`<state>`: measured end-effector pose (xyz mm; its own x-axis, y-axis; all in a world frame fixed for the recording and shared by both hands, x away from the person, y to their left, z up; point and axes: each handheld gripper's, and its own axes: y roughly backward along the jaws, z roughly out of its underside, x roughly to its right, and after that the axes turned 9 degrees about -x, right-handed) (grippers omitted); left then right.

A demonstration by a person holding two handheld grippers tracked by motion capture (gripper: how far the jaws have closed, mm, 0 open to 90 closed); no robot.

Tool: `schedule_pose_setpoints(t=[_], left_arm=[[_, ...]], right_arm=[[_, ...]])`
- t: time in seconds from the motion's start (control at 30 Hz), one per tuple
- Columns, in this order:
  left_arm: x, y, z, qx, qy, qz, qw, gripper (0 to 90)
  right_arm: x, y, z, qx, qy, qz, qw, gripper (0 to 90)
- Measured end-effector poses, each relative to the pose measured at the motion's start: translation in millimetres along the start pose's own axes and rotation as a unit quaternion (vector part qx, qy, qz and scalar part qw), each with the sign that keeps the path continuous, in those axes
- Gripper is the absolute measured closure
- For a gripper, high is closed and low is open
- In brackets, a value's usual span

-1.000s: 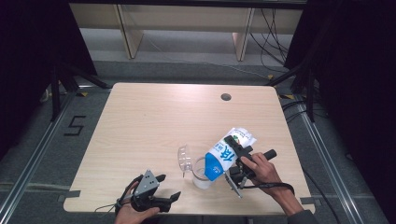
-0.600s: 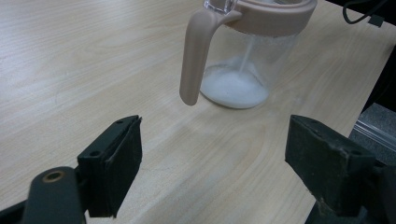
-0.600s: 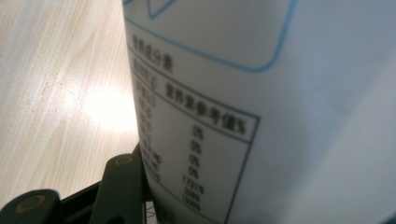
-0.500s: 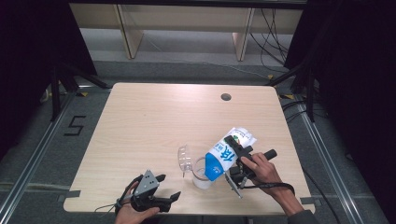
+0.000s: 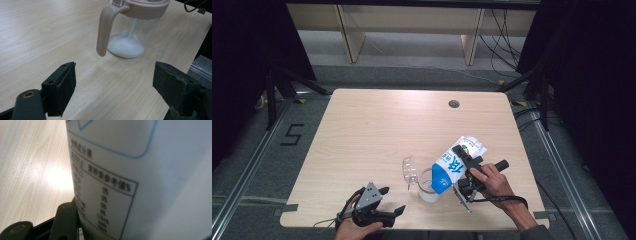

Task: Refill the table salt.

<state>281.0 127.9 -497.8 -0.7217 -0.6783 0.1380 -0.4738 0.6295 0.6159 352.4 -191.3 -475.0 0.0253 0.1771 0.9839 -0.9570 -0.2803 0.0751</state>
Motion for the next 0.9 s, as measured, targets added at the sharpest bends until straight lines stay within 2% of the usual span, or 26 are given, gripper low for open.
schedule_pose_setpoints(t=[0.07,0.1,0.27,0.3,0.33,0.43,0.47,0.53,0.57,0.6,0.87,0.9], left_arm=[[-0.2,0.1,-0.1,0.0,-0.003,0.0,1.0,18.5],[0.0,0.0,0.0,0.0,0.0,0.0,1.0,18.5],[-0.3,0.1,-0.2,0.0,-0.005,0.0,1.0,18.5],[-0.3,0.1,-0.2,0.0,-0.005,0.0,1.0,18.5],[0.1,-0.3,0.1,0.0,0.001,0.001,1.0,18.5],[-0.2,0.1,-0.1,0.0,-0.003,0.0,1.0,18.5],[-0.2,0.1,-0.1,0.0,-0.003,-0.001,1.0,18.5],[-0.1,0.2,-0.2,-0.001,-0.003,-0.001,1.0,18.5],[-0.1,0.2,-0.1,0.0,-0.003,-0.001,1.0,18.5],[-0.1,0.1,-0.1,0.0,-0.003,-0.001,1.0,18.5],[0.1,-0.3,-0.3,0.003,-0.001,0.002,1.0,18.5],[0.3,-0.2,-0.3,0.004,0.0,0.001,1.0,18.5]], right_arm=[[0.3,0.1,-0.2,0.0,0.004,0.002,1.0,51.0],[2.6,-0.5,-0.6,0.008,0.018,0.01,0.9997,51.0],[1.9,-0.5,-1.1,0.009,0.018,0.01,0.9998,51.3],[-0.1,-0.3,-0.7,0.005,0.004,0.003,1.0,51.4],[-0.1,-0.2,-0.7,0.005,0.004,0.003,1.0,51.5],[2.8,-0.4,-0.8,0.01,0.019,0.012,0.9997,51.5],[0.5,0.1,-0.4,0.004,0.006,0.006,1.0,51.6],[0.8,0.4,-0.1,0.002,0.003,0.006,1.0,51.7],[1.4,0.7,0.0,0.0,0.005,0.007,1.0,51.8],[4.2,0.0,-0.2,0.008,0.019,0.013,0.9997,51.8],[4.3,0.3,0.0,0.006,0.022,0.017,0.9996,52.0],[1.7,0.7,0.3,0.0,0.007,0.009,0.9999,52.2]])
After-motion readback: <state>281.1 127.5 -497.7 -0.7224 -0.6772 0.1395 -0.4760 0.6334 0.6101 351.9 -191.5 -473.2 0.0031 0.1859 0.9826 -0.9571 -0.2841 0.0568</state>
